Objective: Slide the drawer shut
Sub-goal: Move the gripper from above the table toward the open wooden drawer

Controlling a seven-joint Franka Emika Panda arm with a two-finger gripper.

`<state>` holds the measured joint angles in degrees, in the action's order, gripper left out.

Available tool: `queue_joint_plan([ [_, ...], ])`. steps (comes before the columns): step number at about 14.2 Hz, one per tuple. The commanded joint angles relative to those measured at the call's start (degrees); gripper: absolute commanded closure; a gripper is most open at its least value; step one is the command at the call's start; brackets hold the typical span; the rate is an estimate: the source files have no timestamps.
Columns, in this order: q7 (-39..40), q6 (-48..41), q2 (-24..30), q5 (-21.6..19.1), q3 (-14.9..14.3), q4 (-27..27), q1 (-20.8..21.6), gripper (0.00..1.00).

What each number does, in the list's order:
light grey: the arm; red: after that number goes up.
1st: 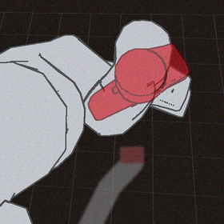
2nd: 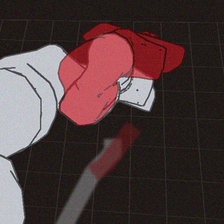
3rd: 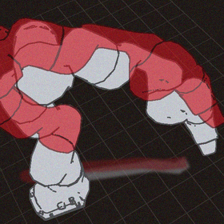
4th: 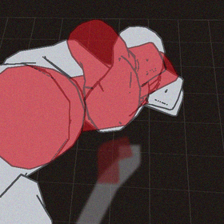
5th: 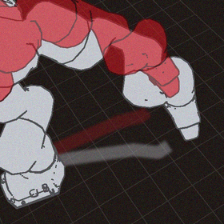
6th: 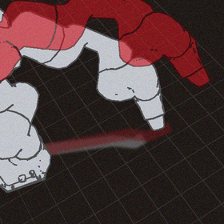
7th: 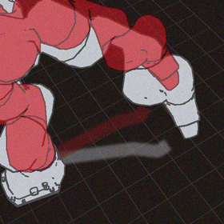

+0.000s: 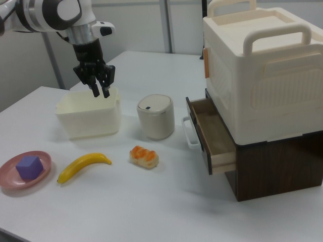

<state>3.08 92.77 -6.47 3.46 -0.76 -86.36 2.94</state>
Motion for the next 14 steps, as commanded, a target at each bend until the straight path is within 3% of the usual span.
queue_joint_plan([
  [1, 2.6, -1.2, 1.2, -1.8, -0.8, -1.1, 0.2, 0.89],
  [5, 2.6, -0.6, 0.9, -1.7, -1.0, -1.1, 0.1, 1.0],
  [12, 1.8, 3.4, -1.3, -1.7, -1.0, -1.2, -4.3, 1.0],
  [14, -4.7, 6.4, -2.5, -1.7, -1.0, -1.6, -6.6, 1.0],
])
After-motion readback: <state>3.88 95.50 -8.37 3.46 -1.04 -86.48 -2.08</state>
